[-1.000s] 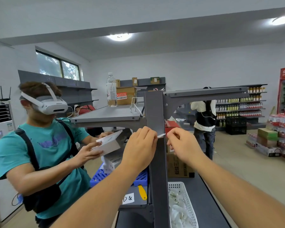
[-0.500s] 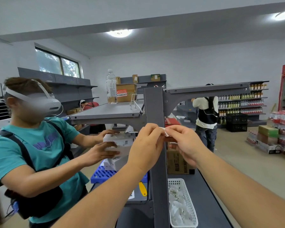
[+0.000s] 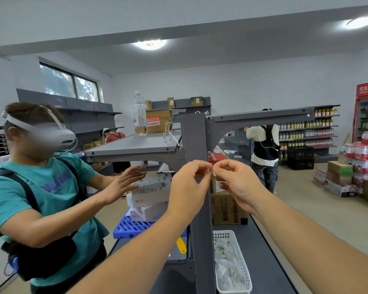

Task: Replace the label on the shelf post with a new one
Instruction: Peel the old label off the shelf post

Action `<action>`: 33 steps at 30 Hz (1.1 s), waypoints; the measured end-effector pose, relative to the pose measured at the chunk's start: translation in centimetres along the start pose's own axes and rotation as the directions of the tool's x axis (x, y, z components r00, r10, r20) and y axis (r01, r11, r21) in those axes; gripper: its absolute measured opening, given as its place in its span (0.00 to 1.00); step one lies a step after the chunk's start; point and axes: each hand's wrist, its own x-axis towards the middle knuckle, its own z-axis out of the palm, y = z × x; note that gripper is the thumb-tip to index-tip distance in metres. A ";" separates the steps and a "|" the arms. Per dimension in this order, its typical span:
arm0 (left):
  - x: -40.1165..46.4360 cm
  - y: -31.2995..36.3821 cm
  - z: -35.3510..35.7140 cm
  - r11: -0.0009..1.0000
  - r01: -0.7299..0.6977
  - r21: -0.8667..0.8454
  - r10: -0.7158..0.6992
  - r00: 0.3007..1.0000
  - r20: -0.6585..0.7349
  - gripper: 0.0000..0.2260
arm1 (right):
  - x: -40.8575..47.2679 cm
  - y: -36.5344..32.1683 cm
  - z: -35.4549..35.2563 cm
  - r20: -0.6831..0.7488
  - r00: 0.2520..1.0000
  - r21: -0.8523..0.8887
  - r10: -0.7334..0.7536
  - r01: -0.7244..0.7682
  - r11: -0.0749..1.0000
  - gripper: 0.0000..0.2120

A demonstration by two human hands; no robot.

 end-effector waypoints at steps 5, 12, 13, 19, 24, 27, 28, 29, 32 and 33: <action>0.4 0.1 0.3 0.997 0.007 0.077 -0.005 1.000 -0.031 0.05 | -0.2 0.1 -0.2 -0.038 0.999 -0.010 0.008 -0.008 1.000 0.07; 0.5 0.6 0.9 0.995 -0.052 0.088 0.053 0.998 -0.018 0.09 | 0.1 -0.4 -0.5 -0.049 0.998 0.104 0.033 -0.028 0.994 0.08; 0.4 0.6 1.1 0.994 -0.065 0.089 0.065 0.998 -0.002 0.10 | 0.2 -0.5 -0.7 -0.056 0.998 0.108 0.035 -0.029 0.994 0.09; 0.7 0.1 1.6 0.993 -0.078 0.089 0.075 0.996 0.037 0.09 | 0.4 -0.2 -1.0 -0.034 0.997 0.142 0.073 -0.067 0.988 0.09; 1.2 -0.2 1.7 0.981 -0.105 0.165 0.100 0.994 0.035 0.08 | 0.7 0.1 -1.2 -0.008 0.995 0.127 0.101 -0.099 0.987 0.09; 1.3 -0.4 1.8 0.977 -0.111 0.180 0.104 0.993 0.047 0.06 | 0.6 0.2 -1.1 -0.011 0.995 0.141 0.099 -0.096 0.985 0.09; 1.4 -0.5 1.9 0.974 -0.118 0.192 0.109 0.993 0.054 0.06 | 0.6 0.2 -1.0 -0.012 0.995 0.157 0.102 -0.099 0.983 0.10; 1.4 -0.6 1.9 0.971 -0.123 0.205 0.112 0.992 0.061 0.06 | 0.6 0.3 -1.1 -0.011 0.994 0.170 0.105 -0.102 0.980 0.10; 1.5 -0.8 2.0 0.963 -0.141 0.229 0.128 0.989 0.070 0.06 | 0.5 0.4 -1.2 0.016 0.995 0.171 0.099 -0.101 0.980 0.10; 1.5 -0.8 1.9 0.962 -0.147 0.229 0.136 0.989 0.062 0.06 | 0.4 0.5 -1.2 0.031 0.995 0.166 0.096 -0.099 0.981 0.10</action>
